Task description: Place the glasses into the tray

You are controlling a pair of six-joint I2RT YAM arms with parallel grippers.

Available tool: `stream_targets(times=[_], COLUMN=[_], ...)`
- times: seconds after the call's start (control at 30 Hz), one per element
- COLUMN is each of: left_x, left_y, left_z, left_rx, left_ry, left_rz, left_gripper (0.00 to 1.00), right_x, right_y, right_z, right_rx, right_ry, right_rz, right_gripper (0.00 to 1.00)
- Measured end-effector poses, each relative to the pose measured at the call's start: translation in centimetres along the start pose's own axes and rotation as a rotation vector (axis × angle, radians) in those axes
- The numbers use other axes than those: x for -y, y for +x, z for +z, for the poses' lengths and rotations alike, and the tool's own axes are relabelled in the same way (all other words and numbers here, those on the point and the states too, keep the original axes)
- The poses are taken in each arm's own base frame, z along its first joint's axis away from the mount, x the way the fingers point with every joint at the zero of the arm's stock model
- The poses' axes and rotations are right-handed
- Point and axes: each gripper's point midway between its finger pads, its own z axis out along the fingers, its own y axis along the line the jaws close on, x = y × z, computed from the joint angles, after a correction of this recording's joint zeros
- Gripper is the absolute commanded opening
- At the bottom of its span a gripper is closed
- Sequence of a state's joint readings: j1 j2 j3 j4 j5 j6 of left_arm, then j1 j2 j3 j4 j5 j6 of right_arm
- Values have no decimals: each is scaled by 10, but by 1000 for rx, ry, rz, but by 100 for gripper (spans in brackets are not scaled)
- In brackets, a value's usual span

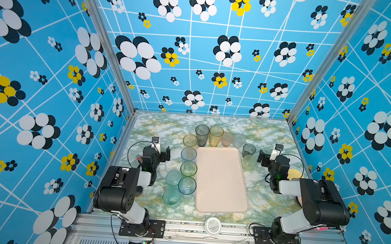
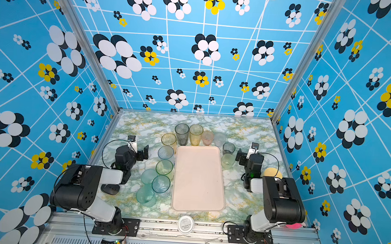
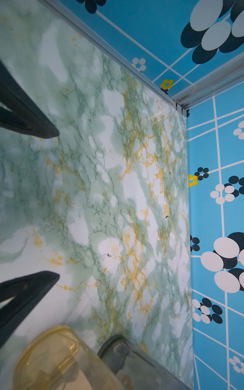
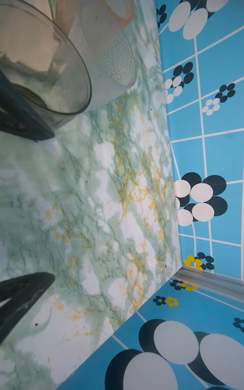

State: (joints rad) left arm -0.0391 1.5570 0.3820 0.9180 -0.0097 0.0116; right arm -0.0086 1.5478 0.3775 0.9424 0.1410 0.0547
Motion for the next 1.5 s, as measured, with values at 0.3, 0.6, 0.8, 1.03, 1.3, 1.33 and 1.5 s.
stream_targets(times=[0.3, 0.6, 0.8, 1.03, 1.3, 1.33, 1.5], left_x=[0, 0, 0, 1, 0, 0, 0], left_y=[0, 2, 4, 5, 6, 6, 6], left_z=[0, 0, 0, 0, 0, 0, 0], left_rx=[-1, -10, -17, -22, -25, -25, -25], left_ry=[0, 5, 12, 16, 18, 18, 21], left_rz=[0, -1, -2, -3, -5, -5, -8], left_gripper=[99, 99, 99, 78, 62, 61, 54], right_x=[0, 0, 0, 0, 0, 1, 8], right_y=[0, 0, 0, 0, 0, 0, 0], right_z=[0, 0, 0, 0, 0, 0, -6], right_rx=[0, 0, 0, 0, 0, 0, -22], right_ry=[0, 0, 0, 0, 0, 4, 44], right_rz=[0, 0, 0, 0, -12, -10, 7], right_gripper=[99, 99, 99, 96, 68, 66, 60])
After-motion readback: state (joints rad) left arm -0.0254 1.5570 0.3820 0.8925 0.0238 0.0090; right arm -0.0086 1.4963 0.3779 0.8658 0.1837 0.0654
